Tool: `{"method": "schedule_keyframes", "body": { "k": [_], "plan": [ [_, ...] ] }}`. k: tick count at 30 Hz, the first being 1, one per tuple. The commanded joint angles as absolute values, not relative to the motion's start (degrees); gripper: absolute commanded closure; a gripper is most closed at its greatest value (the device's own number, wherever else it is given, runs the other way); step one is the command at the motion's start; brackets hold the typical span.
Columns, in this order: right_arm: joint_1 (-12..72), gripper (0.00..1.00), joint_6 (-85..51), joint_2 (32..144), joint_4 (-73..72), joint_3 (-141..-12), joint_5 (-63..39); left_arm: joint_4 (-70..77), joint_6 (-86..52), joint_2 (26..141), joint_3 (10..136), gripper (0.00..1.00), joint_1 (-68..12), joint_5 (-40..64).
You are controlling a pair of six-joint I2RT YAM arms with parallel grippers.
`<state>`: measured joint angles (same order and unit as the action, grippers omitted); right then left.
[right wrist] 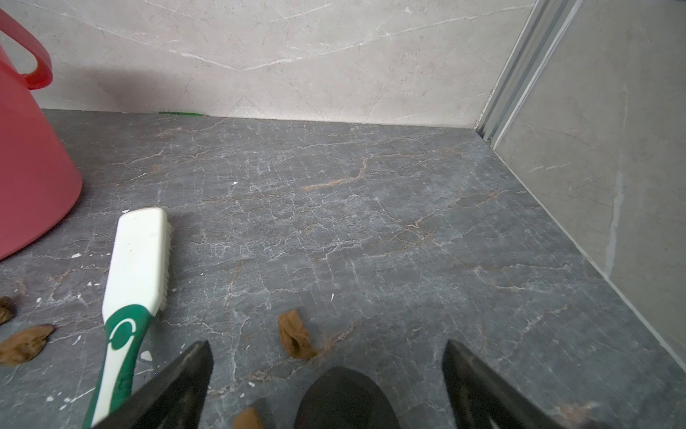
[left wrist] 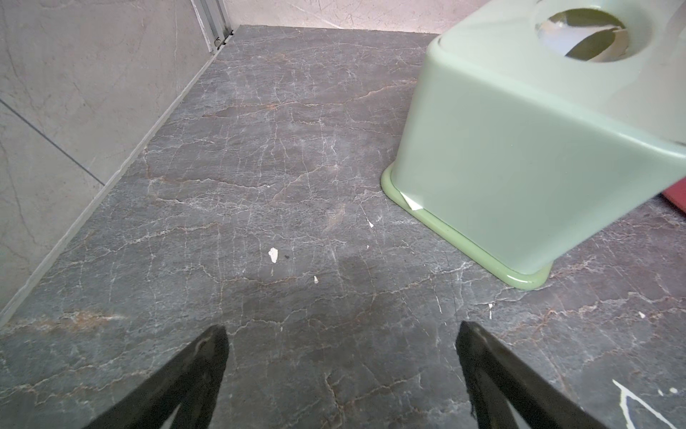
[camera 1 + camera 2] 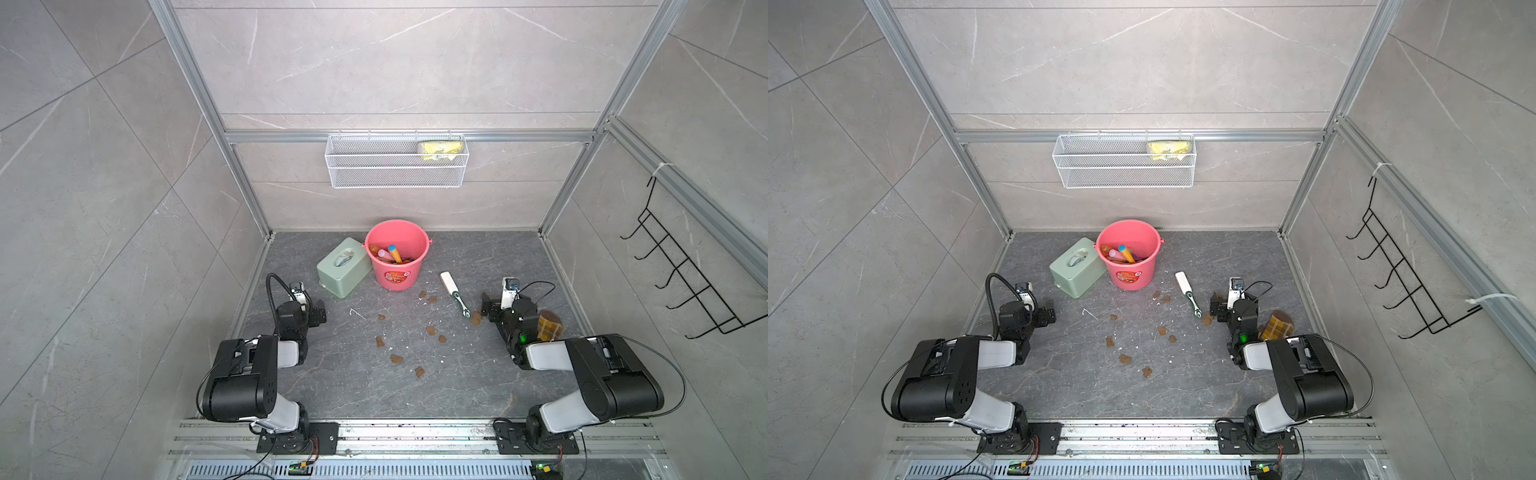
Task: Brush the soil off the hand trowel and place it into the bucket
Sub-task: Reset both arms
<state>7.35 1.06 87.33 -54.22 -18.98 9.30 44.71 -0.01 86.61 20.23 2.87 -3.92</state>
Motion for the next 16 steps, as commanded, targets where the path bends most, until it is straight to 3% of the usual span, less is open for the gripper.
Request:
{"method": "schedule_keyframes", "body": {
  "k": [1,16],
  "plan": [
    [7.3,0.00,0.2,87.7,-54.1,-19.5,8.9,48.1,-0.4,86.0,20.8,0.00,3.1,-3.6],
    [7.3,0.00,0.4,87.7,-53.6,-19.7,8.4,48.1,-0.6,86.0,20.8,0.00,3.0,-3.4]
  ]
}}
